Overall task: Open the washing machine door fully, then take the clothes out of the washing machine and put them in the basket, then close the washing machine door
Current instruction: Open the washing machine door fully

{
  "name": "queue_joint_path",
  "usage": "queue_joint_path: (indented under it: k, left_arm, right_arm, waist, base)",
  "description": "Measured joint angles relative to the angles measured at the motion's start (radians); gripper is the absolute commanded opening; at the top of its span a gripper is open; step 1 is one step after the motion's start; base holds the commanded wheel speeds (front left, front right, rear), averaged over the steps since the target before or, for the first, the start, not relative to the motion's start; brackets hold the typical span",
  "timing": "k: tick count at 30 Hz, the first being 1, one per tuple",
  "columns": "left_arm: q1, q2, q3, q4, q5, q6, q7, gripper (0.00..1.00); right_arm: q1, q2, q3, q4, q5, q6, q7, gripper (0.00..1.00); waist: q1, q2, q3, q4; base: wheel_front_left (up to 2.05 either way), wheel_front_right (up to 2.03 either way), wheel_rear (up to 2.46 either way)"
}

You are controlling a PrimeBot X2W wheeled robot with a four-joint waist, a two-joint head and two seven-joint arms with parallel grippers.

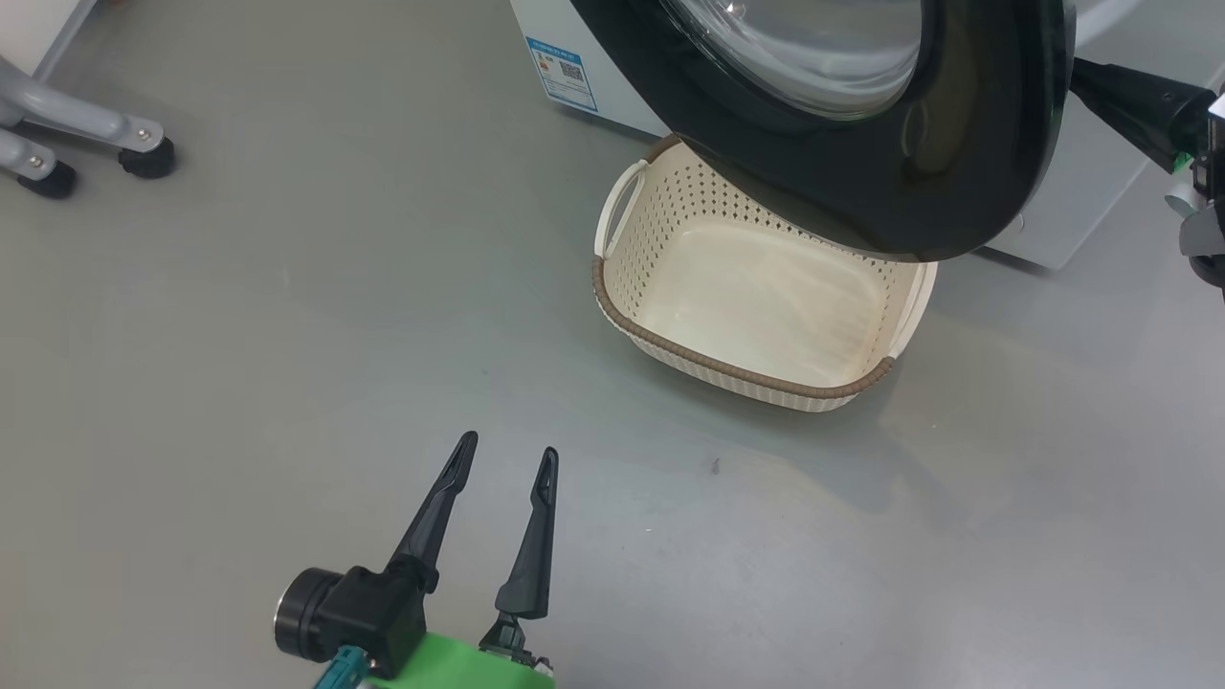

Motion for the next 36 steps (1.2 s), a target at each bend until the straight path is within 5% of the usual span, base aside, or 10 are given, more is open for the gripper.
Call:
queue_joint_path:
  k: [36]
  left_arm:
    - [-0.003, 0.000, 0.015, 0.009, 0.001, 0.000, 0.000, 1.00]
  right_arm:
    - [0.069, 0.106, 0.079, 0.004, 0.054, -0.009, 0.100, 0.00]
  waist:
    - [0.0000, 0.0000, -0.039, -0.007]
  base:
    - [0.00, 0.00, 0.00]
